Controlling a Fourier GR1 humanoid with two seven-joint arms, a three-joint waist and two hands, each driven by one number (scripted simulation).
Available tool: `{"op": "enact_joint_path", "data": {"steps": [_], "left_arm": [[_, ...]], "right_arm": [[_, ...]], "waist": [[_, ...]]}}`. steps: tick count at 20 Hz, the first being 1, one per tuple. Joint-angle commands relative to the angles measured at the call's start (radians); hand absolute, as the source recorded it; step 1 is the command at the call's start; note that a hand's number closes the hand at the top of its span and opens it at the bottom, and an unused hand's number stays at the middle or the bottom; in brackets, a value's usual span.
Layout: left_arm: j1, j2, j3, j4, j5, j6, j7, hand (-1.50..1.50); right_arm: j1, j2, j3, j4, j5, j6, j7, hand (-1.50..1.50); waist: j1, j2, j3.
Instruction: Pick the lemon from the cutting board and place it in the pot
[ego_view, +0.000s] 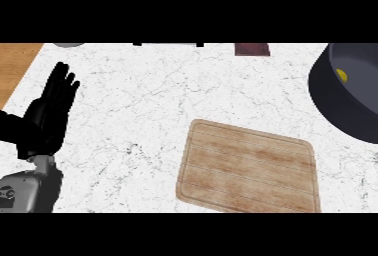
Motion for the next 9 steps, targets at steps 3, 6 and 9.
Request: {"op": "enact_joint_path", "data": {"steps": [3,6,9], "left_arm": [[-0.006,-0.014,-0.021,-0.023,-0.024,0.020,0.020,0.00],[-0.017,0.004,-0.007,0.000,-0.021,0.001,-0.009,0.00],[-0.016,-0.014,-0.006,0.034,-0.013,-0.001,-0.028,0.00]], "right_arm": [[0.048,-0.052,0.010,0.001,-0.003,0.070,-0.027,-1.50],[0.075,-0.079,0.004,0.011,-0.009,0.113,-0.039,-1.50],[0.077,-0.071,-0.004,0.022,-0.021,0.101,-0.026,-1.50]], "waist": [[0.004,-0.001,0.001],[0.004,0.003,0.003],[0.001,0.002,0.001]]}}
